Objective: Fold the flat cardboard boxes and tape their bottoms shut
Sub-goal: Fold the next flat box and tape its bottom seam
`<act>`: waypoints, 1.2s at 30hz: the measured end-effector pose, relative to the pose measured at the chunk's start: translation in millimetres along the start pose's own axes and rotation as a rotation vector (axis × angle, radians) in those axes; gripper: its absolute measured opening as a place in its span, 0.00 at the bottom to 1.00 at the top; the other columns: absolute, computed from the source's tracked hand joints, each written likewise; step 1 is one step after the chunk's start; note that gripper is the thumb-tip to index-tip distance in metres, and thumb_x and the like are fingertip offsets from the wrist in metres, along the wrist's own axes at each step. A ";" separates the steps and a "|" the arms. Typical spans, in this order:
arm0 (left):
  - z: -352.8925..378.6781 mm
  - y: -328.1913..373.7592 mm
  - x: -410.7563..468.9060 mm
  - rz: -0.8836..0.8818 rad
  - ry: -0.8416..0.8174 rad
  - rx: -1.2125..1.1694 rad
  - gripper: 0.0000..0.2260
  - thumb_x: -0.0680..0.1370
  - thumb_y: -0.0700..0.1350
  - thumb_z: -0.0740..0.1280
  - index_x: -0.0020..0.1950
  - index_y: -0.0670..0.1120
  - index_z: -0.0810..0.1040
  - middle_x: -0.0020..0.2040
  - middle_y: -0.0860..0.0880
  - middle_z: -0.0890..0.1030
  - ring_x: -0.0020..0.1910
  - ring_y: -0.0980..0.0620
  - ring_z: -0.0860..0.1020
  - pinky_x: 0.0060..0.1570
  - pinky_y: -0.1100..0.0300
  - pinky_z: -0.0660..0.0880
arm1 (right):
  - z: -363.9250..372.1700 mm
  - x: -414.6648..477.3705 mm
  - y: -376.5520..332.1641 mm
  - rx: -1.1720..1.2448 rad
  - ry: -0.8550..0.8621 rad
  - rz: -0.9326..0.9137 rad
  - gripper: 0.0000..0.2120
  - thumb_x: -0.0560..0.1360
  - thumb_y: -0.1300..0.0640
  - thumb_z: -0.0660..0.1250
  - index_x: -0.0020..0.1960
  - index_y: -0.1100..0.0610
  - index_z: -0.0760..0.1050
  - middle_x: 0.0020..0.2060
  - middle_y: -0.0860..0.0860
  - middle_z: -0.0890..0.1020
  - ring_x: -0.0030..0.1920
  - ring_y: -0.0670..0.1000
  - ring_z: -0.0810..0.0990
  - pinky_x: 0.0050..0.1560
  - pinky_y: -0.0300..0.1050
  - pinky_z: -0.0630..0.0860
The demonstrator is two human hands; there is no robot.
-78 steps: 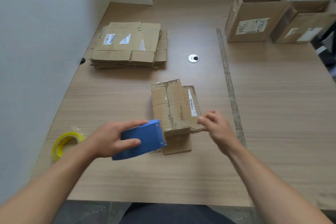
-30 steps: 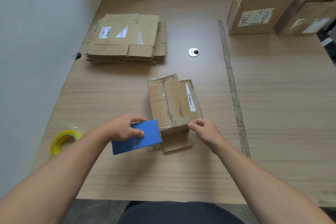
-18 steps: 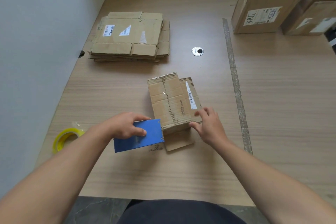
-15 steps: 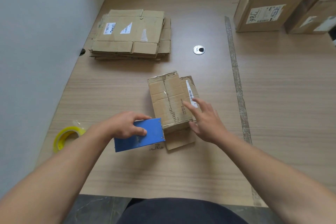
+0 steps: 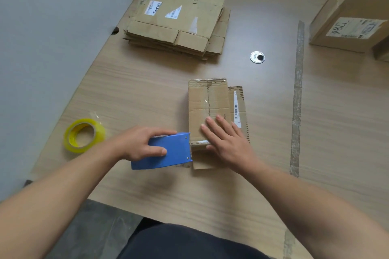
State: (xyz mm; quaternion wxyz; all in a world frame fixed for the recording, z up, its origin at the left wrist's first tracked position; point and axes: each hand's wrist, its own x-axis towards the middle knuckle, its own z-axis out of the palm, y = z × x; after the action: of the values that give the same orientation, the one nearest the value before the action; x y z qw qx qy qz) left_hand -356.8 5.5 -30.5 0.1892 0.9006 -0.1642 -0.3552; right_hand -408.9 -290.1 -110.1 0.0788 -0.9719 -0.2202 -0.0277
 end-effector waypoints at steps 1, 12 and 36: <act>0.3 -3.3 -3.6 0.009 0.009 0.003 0.24 0.77 0.56 0.70 0.69 0.71 0.67 0.64 0.61 0.76 0.55 0.57 0.75 0.51 0.67 0.70 | 2.0 0.5 0.2 -0.005 0.006 -0.003 0.26 0.79 0.43 0.57 0.74 0.50 0.70 0.74 0.50 0.70 0.74 0.57 0.68 0.65 0.59 0.73; -16.1 -26.7 -9.5 -0.002 0.012 0.121 0.25 0.74 0.63 0.66 0.70 0.72 0.66 0.61 0.64 0.77 0.52 0.57 0.75 0.46 0.63 0.69 | 9.0 3.7 2.7 0.026 -0.087 -0.002 0.26 0.81 0.43 0.53 0.76 0.52 0.66 0.76 0.51 0.65 0.77 0.59 0.61 0.68 0.60 0.70; -17.6 35.1 34.6 -0.020 0.087 0.338 0.13 0.71 0.49 0.65 0.55 0.56 0.76 0.43 0.52 0.77 0.42 0.45 0.73 0.34 0.58 0.61 | -1.4 4.9 -33.9 0.100 -0.197 0.289 0.26 0.82 0.44 0.58 0.77 0.53 0.65 0.77 0.53 0.63 0.78 0.61 0.56 0.73 0.63 0.63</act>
State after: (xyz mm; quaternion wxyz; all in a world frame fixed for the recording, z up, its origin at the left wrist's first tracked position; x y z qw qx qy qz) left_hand -326.1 -36.1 -22.5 0.0386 0.9357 -0.2041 -0.2851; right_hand -419.3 -258.1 -103.6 0.1085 -0.9863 -0.0861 0.0902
